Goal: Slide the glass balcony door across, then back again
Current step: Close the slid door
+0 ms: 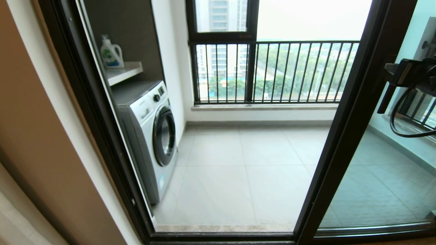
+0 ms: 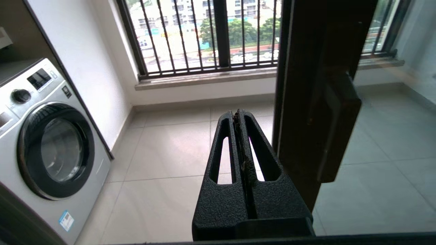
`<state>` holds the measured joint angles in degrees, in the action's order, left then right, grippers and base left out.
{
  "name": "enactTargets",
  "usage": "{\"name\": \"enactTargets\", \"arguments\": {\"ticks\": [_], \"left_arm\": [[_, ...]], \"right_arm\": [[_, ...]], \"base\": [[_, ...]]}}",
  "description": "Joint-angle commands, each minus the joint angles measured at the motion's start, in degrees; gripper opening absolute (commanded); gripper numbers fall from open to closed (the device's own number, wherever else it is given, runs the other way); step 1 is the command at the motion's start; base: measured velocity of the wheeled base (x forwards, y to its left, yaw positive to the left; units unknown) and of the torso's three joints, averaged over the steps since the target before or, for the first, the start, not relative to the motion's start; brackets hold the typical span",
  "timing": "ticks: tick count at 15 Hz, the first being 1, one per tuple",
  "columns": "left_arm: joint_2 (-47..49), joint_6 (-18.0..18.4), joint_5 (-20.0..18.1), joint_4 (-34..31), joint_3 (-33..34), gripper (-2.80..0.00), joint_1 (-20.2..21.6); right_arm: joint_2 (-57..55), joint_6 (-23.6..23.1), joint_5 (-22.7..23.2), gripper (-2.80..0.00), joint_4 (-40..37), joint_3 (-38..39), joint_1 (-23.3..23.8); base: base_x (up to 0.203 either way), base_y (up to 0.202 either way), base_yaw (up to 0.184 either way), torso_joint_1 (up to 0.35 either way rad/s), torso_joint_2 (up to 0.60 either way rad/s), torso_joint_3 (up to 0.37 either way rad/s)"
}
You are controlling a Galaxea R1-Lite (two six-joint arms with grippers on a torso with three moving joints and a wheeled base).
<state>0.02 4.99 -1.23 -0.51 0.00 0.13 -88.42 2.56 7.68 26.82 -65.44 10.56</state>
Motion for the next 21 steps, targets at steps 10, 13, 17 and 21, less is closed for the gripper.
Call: {"name": "enactTargets", "arguments": {"ticks": [10, 13, 17, 21], "left_arm": [[0.06, 0.02, 0.0, -0.02, 0.0, -2.8, 0.04], [0.06, 0.02, 0.0, -0.02, 0.0, -2.8, 0.03], [0.06, 0.02, 0.0, -0.02, 0.0, -2.8, 0.03], [0.06, 0.02, 0.0, -0.02, 0.0, -2.8, -0.05]], "right_arm": [[-11.57, -1.71, 4.94, -2.8, 0.21, -5.23, 22.64], [-18.33, -1.68, 5.44, -2.8, 0.39, -10.71, 22.98], [-26.5, -1.79, 5.35, -2.8, 0.43, -20.07, 22.29], [-28.8, -1.86, 5.0, -2.8, 0.36, -23.07, 19.17]], "base": [[0.0, 0.0, 0.0, 0.0, 0.0, 0.0], [0.0, 0.0, 0.0, 0.0, 0.0, 0.0], [0.0, 0.0, 0.0, 0.0, 0.0, 0.0], [0.0, 0.0, 0.0, 0.0, 0.0, 0.0]]}}
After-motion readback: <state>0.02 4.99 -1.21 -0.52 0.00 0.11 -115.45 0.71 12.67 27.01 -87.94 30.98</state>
